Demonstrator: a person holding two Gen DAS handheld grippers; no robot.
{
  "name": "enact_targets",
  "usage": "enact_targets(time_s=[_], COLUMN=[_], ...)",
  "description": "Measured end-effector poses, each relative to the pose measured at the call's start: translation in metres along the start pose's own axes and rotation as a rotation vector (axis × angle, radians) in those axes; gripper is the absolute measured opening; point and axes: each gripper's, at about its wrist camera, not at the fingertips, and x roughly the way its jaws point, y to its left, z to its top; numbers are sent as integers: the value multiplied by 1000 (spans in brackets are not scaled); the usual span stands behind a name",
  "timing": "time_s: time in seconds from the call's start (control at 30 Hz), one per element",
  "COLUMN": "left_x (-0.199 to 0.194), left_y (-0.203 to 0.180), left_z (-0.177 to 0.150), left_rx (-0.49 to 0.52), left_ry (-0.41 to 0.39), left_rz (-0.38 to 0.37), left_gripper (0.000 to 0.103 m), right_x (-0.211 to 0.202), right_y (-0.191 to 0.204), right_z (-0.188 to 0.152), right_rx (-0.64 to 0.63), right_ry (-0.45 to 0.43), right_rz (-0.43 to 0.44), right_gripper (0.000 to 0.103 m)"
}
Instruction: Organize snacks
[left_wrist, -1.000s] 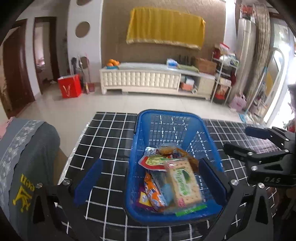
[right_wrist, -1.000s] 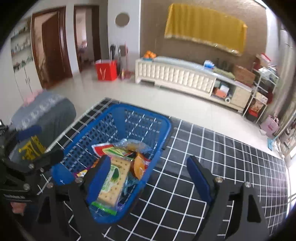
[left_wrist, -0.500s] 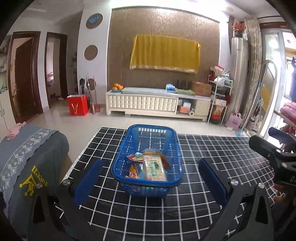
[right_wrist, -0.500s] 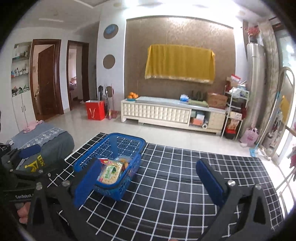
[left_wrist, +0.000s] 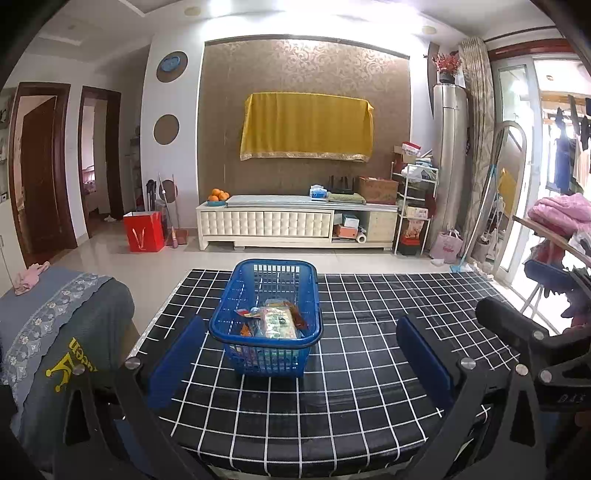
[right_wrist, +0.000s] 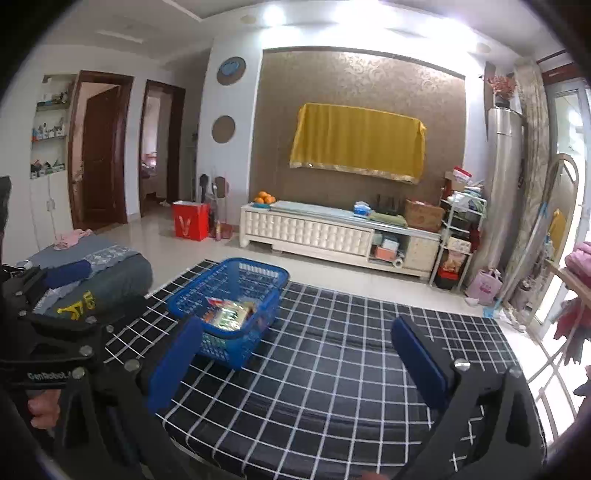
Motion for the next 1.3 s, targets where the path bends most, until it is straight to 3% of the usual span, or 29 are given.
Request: enact_targets(time_s=[1.3], left_x=[-15], left_y=[-12], left_z=[-6], left_rx=[-8], left_ry=[14], left_rz=[-43], left_gripper=[103], right_x=[-11], right_y=[0], right_z=[-14], right_rx=[50], right_ry=[19], right_rz=[5], right_gripper=[103])
